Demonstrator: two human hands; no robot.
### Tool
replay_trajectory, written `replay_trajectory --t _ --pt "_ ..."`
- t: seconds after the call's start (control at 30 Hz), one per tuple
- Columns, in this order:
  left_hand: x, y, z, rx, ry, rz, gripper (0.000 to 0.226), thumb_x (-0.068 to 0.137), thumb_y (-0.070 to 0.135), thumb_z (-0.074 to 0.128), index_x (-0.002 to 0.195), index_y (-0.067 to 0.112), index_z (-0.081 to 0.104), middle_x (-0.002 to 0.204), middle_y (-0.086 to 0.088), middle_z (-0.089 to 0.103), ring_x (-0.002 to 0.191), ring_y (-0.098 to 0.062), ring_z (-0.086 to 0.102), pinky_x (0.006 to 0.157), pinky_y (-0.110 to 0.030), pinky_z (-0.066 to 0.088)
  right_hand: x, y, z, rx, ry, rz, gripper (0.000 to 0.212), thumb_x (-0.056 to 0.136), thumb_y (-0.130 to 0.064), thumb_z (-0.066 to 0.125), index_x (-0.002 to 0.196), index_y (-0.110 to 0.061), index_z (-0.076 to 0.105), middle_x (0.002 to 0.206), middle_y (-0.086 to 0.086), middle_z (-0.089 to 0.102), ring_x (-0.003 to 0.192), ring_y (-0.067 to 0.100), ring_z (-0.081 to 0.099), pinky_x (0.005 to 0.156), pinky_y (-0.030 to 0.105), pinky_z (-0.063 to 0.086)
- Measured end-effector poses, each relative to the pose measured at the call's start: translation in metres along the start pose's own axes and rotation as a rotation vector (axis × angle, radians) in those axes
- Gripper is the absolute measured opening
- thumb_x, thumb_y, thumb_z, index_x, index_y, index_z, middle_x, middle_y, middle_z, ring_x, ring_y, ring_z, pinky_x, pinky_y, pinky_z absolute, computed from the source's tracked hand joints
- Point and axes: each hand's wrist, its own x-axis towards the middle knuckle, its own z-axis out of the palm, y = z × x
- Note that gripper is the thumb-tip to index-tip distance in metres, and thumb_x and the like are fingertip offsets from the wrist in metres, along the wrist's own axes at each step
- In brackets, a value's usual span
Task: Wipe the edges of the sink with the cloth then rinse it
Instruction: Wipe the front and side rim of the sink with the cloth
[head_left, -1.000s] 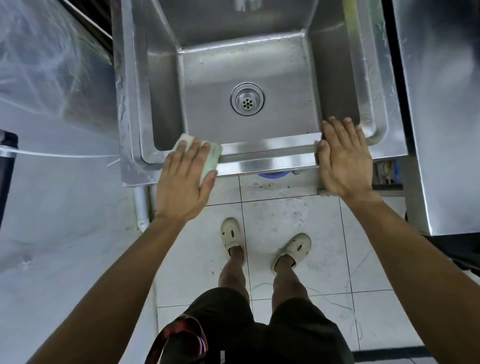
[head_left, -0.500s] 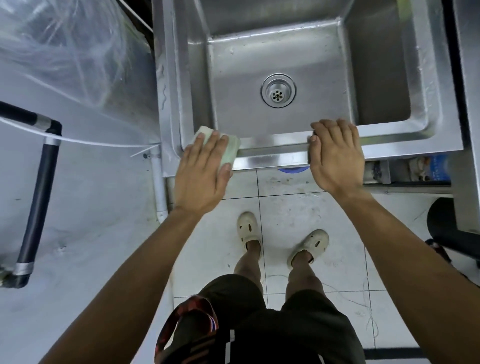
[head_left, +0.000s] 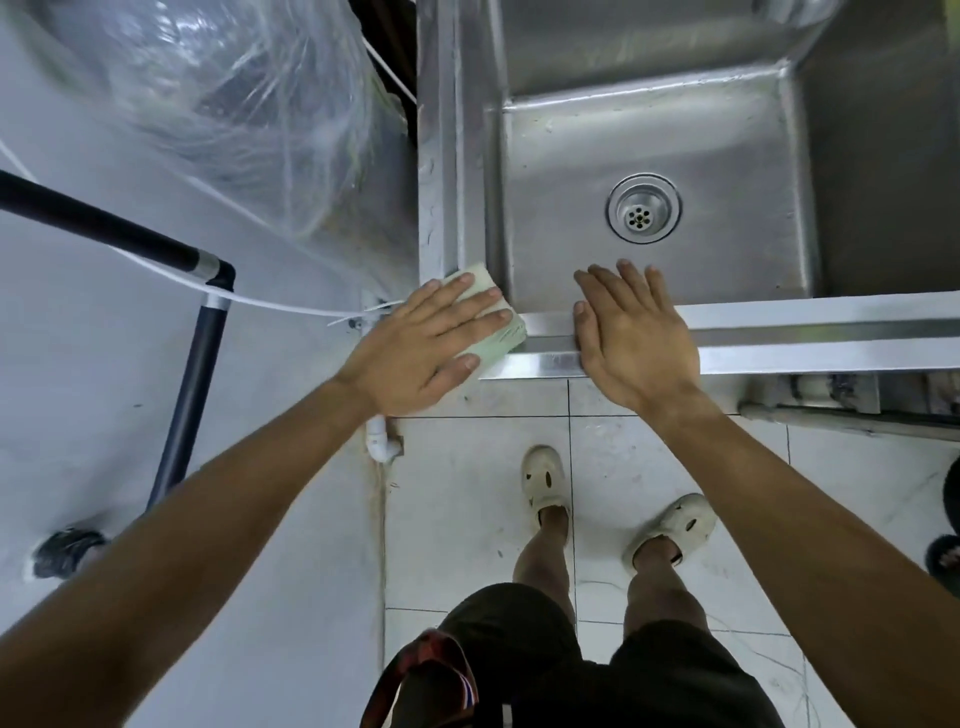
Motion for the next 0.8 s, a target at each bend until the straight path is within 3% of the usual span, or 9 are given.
replay_trajectory --t 0.1,0.17,0.23,0.37,0.53,0.67,0.8 --pt "0.038 -0.027 -0.018 -0.107 0.045 -0.209 0.055 0.11 0.044 0.025 0.164 0.034 0.019 0.174 0.002 0.005 0.16 -0.022 -0.01 0.129 -0.043 -0.004 0.001 -0.001 0.001 -0.025 0.01 0.024 0.053 0.107 -0.034 0.025 0.15 -0.011 0.049 0.151 0.011 0.053 0.15 0.037 0.034 0.128 0.052 0.015" --pt "0.054 -0.006 -0.019 -0.216 0.127 -0.483 0.056 0.109 0.041 0.027 0.163 0.032 0.021 0.174 -0.001 0.001 0.16 -0.026 -0.01 0.129 -0.049 0.001 0.001 -0.003 -0.001 -0.043 0.005 0.025 0.053 0.108 -0.033 0.026 0.15 -0.012 0.049 0.152 0.012 0.052 0.152 0.037 0.031 0.129 0.053 0.011" --pt "0.045 0.042 -0.005 -0.214 0.186 -0.646 0.057 0.109 0.04 0.025 0.165 0.029 0.017 0.174 -0.001 -0.002 0.16 -0.027 -0.012 0.129 -0.045 -0.005 -0.002 -0.004 -0.004 -0.051 0.004 0.008 0.052 0.108 -0.031 0.026 0.149 -0.01 0.05 0.153 0.013 0.052 0.153 0.036 0.029 0.129 0.052 0.009" --pt "0.002 0.096 0.016 -0.202 0.181 -0.681 0.057 0.111 0.043 0.02 0.166 0.029 0.01 0.174 0.001 -0.003 0.16 -0.023 -0.012 0.128 -0.041 -0.009 -0.008 -0.019 -0.005 0.043 0.021 -0.063 0.052 0.109 -0.029 0.028 0.15 -0.005 0.048 0.156 0.015 0.049 0.154 0.033 0.029 0.13 0.047 0.01" --pt "0.062 0.028 -0.009 -0.204 0.181 -0.673 0.056 0.11 0.042 0.023 0.165 0.03 0.016 0.174 -0.002 -0.001 0.16 -0.028 -0.01 0.128 -0.044 -0.005 -0.01 -0.045 0.008 -0.062 -0.044 -0.059 0.057 0.109 -0.034 0.021 0.157 -0.009 0.039 0.161 0.013 0.041 0.155 0.034 0.026 0.129 0.05 0.015" --pt "0.114 -0.028 -0.032 -0.192 0.17 -0.685 0.058 0.11 0.045 0.021 0.165 0.029 0.016 0.174 -0.009 -0.005 0.159 -0.035 -0.01 0.129 -0.051 -0.001 -0.006 -0.043 0.012 -0.085 -0.036 -0.018 0.056 0.108 -0.035 0.023 0.156 -0.01 0.041 0.156 0.011 0.048 0.152 0.036 0.033 0.127 0.052 0.019" --pt "0.096 -0.002 -0.019 -0.211 0.192 -0.73 0.057 0.111 0.045 0.018 0.165 0.031 0.011 0.174 -0.007 -0.008 0.159 -0.035 -0.01 0.129 -0.05 0.0 -0.006 -0.042 0.012 -0.09 -0.033 -0.019 0.054 0.109 -0.033 0.027 0.155 -0.01 0.043 0.153 0.01 0.052 0.15 0.036 0.035 0.127 0.052 0.02"
